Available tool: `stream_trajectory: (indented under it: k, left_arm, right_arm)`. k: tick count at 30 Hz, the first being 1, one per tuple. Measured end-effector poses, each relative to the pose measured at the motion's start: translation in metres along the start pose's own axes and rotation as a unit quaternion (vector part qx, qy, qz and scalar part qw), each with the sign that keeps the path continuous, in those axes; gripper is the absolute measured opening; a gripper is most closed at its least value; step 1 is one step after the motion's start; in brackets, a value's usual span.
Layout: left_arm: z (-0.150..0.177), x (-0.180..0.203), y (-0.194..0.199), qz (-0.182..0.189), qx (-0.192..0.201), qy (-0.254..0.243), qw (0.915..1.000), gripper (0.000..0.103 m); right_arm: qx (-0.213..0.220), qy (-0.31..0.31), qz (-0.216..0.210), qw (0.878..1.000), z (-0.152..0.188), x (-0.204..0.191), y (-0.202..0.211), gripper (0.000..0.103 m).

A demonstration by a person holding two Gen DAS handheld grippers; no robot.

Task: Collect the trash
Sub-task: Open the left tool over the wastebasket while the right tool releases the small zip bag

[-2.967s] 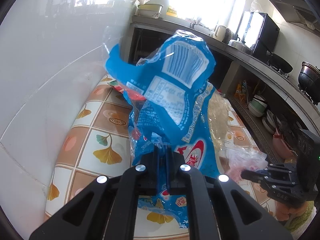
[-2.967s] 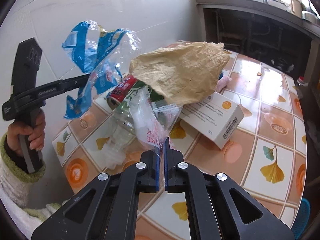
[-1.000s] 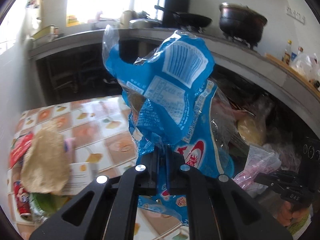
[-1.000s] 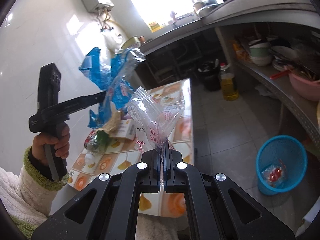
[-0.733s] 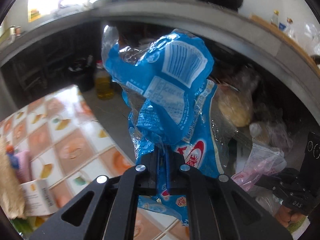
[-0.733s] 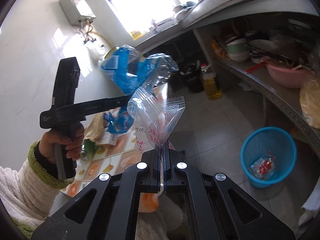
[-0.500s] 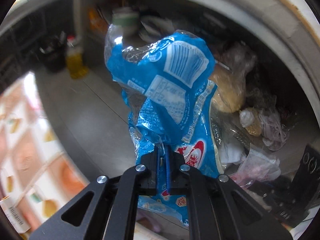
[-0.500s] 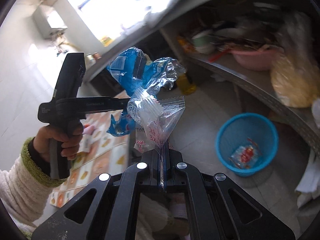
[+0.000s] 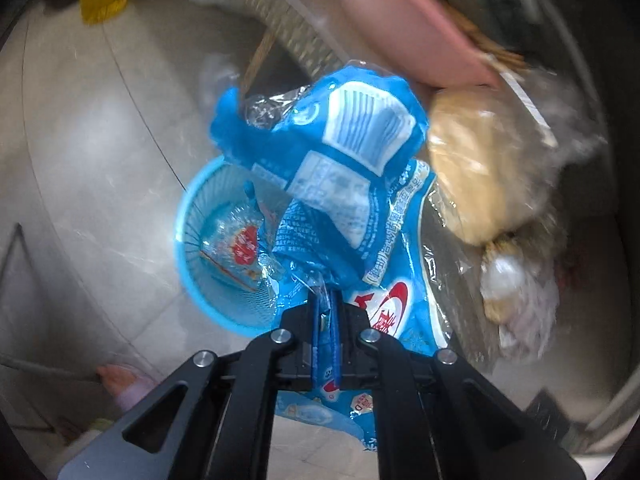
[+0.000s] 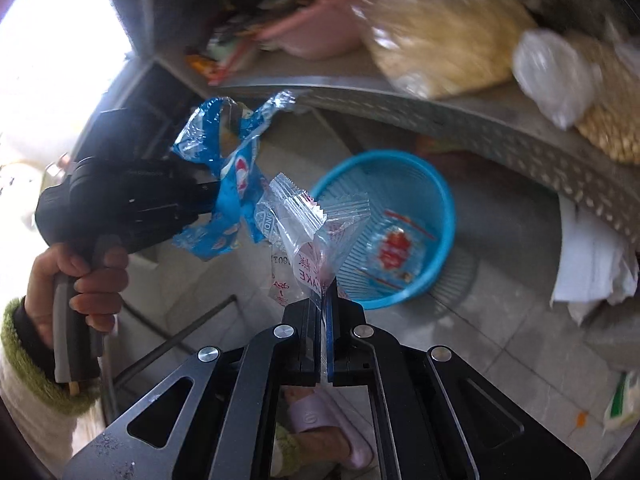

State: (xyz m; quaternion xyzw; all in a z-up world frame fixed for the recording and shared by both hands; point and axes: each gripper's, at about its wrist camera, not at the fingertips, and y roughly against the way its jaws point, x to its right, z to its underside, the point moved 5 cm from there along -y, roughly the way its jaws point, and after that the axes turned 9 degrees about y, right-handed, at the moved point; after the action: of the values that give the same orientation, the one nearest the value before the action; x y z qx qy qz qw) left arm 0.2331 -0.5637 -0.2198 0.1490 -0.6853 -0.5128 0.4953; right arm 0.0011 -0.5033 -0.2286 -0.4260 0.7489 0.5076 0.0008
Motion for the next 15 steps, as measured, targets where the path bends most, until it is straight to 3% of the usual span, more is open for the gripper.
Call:
stream_trajectory:
  k: [1,2,3,5,9,15]
  left_arm:
    - [-0.007,-0.002,-0.013,0.004,-0.008,0.013,0.9999,0.009]
    - [-0.012,-0.003,-0.022,0.006,-0.013,0.023,0.9996,0.023]
    - [-0.016,-0.006,-0.032,0.004,-0.020,0.034,0.9992,0.047]
    - [-0.024,-0.010,-0.043,0.000,-0.021,0.054,0.9983,0.065]
    - [-0.029,-0.011,-0.042,0.002,-0.018,0.064,0.9978,0.071]
    - [-0.022,0.004,-0.002,0.025,-0.003,0.055,0.9982,0.072]
  right_arm:
    - [-0.002,-0.003,0.004,1.000,0.002,0.003,-0.001,0.000]
    - [-0.005,-0.006,0.009,1.000,0.002,0.006,-0.004,0.000]
    - [-0.008,-0.007,0.013,1.000,0.004,0.008,-0.006,0.000]
    - [-0.012,-0.009,0.021,1.000,0.003,0.010,-0.008,0.000]
    - [-0.021,-0.015,0.032,0.999,0.003,0.016,-0.022,0.000]
    - [-0.038,0.003,0.050,0.998,-0.018,0.012,-0.067,0.000]
